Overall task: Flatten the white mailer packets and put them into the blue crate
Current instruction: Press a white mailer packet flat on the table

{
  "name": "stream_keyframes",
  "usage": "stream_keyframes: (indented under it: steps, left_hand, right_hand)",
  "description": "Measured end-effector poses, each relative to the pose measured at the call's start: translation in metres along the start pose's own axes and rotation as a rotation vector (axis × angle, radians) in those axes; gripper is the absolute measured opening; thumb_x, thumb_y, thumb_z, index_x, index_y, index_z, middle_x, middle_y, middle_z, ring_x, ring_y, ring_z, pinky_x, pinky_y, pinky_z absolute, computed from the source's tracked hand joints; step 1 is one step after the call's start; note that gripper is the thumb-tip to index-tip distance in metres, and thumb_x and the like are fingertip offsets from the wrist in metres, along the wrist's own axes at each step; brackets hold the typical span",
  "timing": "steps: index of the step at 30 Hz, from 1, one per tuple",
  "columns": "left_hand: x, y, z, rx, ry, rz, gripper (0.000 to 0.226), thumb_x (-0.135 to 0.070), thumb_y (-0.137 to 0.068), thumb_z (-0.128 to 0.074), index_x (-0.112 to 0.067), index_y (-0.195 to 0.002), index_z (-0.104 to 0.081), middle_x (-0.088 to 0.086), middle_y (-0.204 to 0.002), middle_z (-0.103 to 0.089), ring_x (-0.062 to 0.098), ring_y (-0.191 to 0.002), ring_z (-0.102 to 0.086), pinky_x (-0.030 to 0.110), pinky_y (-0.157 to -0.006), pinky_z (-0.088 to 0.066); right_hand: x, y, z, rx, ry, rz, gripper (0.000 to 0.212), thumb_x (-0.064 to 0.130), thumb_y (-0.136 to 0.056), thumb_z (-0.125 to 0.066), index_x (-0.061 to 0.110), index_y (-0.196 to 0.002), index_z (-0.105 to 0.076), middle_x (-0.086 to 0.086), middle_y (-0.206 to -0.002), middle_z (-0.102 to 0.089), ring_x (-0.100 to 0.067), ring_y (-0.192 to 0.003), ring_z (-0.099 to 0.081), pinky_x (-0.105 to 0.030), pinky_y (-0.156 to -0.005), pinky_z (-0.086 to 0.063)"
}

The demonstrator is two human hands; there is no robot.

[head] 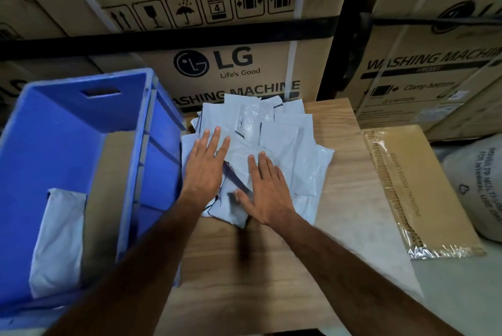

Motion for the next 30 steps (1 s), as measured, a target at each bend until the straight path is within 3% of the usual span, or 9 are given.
stream_keyframes:
  steps: [3,7,11,15,17,19,21,25,30]
  left_hand:
    - [-0.014,0.035,0.005,-0.062,0.049,0.066,0.065,-0.012,-0.096,-0.061,-0.011,-0.156,-0.036,0.014,-0.167,-0.021,0.035,-0.154,-0.018,0.047,-0.124,-0.015]
    - [-0.05,0.11,0.005,-0.19,0.17,0.062,0.057,-0.011,-0.092,-0.053,-0.008,-0.148,-0.049,0.017,-0.159,-0.038,0.039,-0.146,-0.036,0.05,-0.119,-0.026]
    - [-0.085,0.198,-0.02,-0.083,0.287,-0.036,0.054,-0.015,-0.096,-0.038,-0.013,-0.149,-0.05,0.011,-0.16,-0.039,0.029,-0.147,-0.038,0.041,-0.115,-0.036]
    - [-0.103,0.245,-0.062,0.089,0.298,-0.136,0.065,-0.01,-0.085,-0.04,-0.016,-0.149,-0.05,0.009,-0.16,-0.039,0.029,-0.144,-0.042,0.04,-0.117,-0.029]
    - [-0.108,0.262,-0.083,0.154,0.27,-0.188,0.064,-0.011,-0.087,-0.047,-0.017,-0.15,-0.048,0.01,-0.159,-0.04,0.029,-0.146,-0.04,0.037,-0.122,-0.02]
    - [-0.11,0.278,-0.095,0.185,0.231,-0.206,0.061,-0.027,-0.095,-0.057,-0.018,-0.154,-0.042,0.012,-0.162,-0.034,0.029,-0.149,-0.034,0.04,-0.123,-0.018]
    - [-0.111,0.284,-0.094,0.162,0.223,-0.192,0.06,-0.045,-0.104,-0.044,-0.015,-0.156,-0.038,0.017,-0.164,-0.028,0.032,-0.151,-0.03,0.046,-0.122,-0.022]
    - [-0.114,0.258,-0.088,0.199,0.249,-0.022,0.067,-0.051,-0.108,-0.015,-0.01,-0.157,-0.034,0.021,-0.163,-0.026,0.033,-0.152,-0.025,0.047,-0.122,-0.019]
    - [-0.113,0.245,-0.118,0.29,0.281,0.026,0.069,-0.057,-0.104,-0.023,-0.013,-0.157,-0.036,0.017,-0.165,-0.026,0.034,-0.151,-0.029,0.049,-0.118,-0.029]
  right_hand:
    - [0.004,0.011,0.012,-0.102,-0.014,0.039,0.064,0.034,-0.104,-0.035,0.016,-0.163,-0.016,-0.014,-0.169,-0.012,-0.03,-0.156,-0.013,-0.047,-0.126,-0.017]
    - [-0.007,0.053,0.02,-0.167,-0.01,0.156,0.065,0.027,-0.093,-0.03,0.022,-0.158,-0.034,-0.011,-0.165,-0.028,-0.028,-0.153,-0.025,-0.045,-0.124,-0.022]
    - [-0.027,0.131,-0.013,-0.088,0.066,0.259,0.067,0.016,-0.088,-0.038,0.02,-0.155,-0.041,-0.011,-0.16,-0.039,-0.029,-0.149,-0.034,-0.045,-0.122,-0.028]
    - [-0.049,0.186,-0.059,0.086,0.096,0.236,0.071,0.018,-0.084,-0.038,0.018,-0.155,-0.041,-0.014,-0.157,-0.042,-0.033,-0.145,-0.041,-0.049,-0.116,-0.037]
    - [-0.055,0.202,-0.073,0.16,0.108,0.23,0.072,0.023,-0.086,-0.036,0.017,-0.157,-0.036,-0.015,-0.162,-0.033,-0.032,-0.15,-0.032,-0.05,-0.117,-0.037]
    - [-0.057,0.216,-0.081,0.203,0.111,0.218,0.07,0.031,-0.091,-0.035,0.017,-0.16,-0.03,-0.015,-0.167,-0.021,-0.03,-0.155,-0.019,-0.051,-0.121,-0.03]
    - [-0.054,0.22,-0.081,0.184,0.075,0.195,0.068,0.039,-0.096,-0.036,0.017,-0.16,-0.029,-0.015,-0.168,-0.016,-0.028,-0.157,-0.011,-0.05,-0.123,-0.023]
    - [-0.045,0.2,-0.084,0.126,0.022,0.145,0.063,0.041,-0.101,-0.035,0.016,-0.158,-0.033,-0.016,-0.167,-0.02,-0.029,-0.156,-0.015,-0.048,-0.125,-0.019]
    - [-0.053,0.186,-0.109,0.148,0.119,0.148,0.064,0.04,-0.101,-0.034,0.012,-0.159,-0.031,-0.02,-0.167,-0.017,-0.033,-0.155,-0.016,-0.057,-0.121,-0.023]
Point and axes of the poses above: each hand's wrist, its own y-axis away from the middle knuckle, its own z-axis out of the back of the hand, x = y × z, the point moved 2 cm from there along -y, towards the middle knuckle
